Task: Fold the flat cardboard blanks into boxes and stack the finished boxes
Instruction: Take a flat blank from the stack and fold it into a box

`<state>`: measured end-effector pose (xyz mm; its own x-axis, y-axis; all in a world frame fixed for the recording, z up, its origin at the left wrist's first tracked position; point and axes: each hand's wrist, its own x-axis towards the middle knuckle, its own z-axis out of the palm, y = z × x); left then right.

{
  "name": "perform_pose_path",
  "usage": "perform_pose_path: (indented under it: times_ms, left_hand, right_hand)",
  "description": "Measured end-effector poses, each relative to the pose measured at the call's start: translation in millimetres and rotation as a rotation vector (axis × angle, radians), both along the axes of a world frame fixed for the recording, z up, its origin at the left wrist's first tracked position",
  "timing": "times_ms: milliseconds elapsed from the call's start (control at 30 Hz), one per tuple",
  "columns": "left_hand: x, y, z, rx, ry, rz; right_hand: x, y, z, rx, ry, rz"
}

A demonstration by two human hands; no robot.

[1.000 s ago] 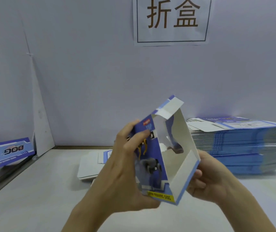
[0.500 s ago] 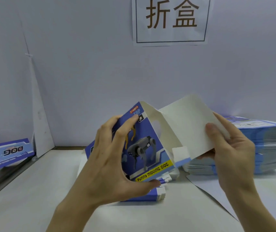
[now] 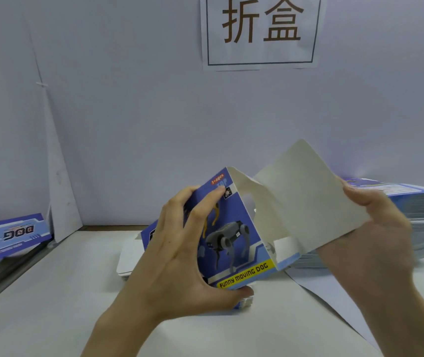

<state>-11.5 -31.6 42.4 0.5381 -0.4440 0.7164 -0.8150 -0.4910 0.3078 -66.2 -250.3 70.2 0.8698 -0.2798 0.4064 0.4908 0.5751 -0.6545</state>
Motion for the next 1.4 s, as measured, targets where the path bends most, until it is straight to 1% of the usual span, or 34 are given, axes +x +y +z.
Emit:
perform_pose_path:
  times_ms: [67, 167, 233, 333, 467, 567, 667, 833, 967, 1067, 1167, 1233, 1333, 1400]
  left_hand:
    - [-3, -1, -4, 0.028, -0.031, 0.001]
    - [-5, 0, -4, 0.022, -0.045, 0.011]
    - [-4, 3, -1, 0.029, -0.07, 0.031]
    - [-6, 4, 1, 0.05, -0.093, 0.052]
    - [-9, 3, 4, 0.072, -0.117, 0.082]
    - [-10, 5, 7, 0.074, -0.112, 0.103]
    - [-11, 2, 8, 0.09, -0.16, 0.145]
    - [-11, 1, 7, 0.127, -0.169, 0.17]
    - [-9, 2, 7, 0.13, -0.147, 0.179]
    - [-10, 2, 7, 0.129, -0.164, 0.185]
    - [-8, 1, 6, 0.135, -0.203, 0.207]
    - [-8, -2, 3, 0.158, -0.21, 0.221]
    - [-9, -6, 1, 0.168, -0.201, 0.22]
    - [-8, -5, 1, 0.172, -0.209, 0.226]
  right_hand:
    - [1, -2, -1, -0.067, 0.068, -0.014]
    - [3, -3, -3, -0.105, 0.153, -0.166]
    - [3, 0, -2, -0.113, 0.134, -0.158]
    - [0, 9, 1, -0.041, 0.086, -0.139]
    - [1, 13, -3, -0.102, 0.106, -0.189]
    - [1, 12, -3, -0.112, 0.081, -0.115]
    - [0, 14, -3, -0.128, 0.071, -0.064]
    - [5, 20, -10, -0.171, 0.131, -0.197]
    - [6, 27, -14, -0.213, 0.088, -0.168]
    - [9, 28, -16, -0.289, 0.035, -0.291]
    - [8, 28, -18, -0.349, -0.013, -0.36]
    - [8, 36, -20, -0.439, -0.064, -0.408]
    - [10, 52, -29, -0.605, -0.101, -0.437]
    - [10, 56, -34, -0.663, -0.091, -0.426]
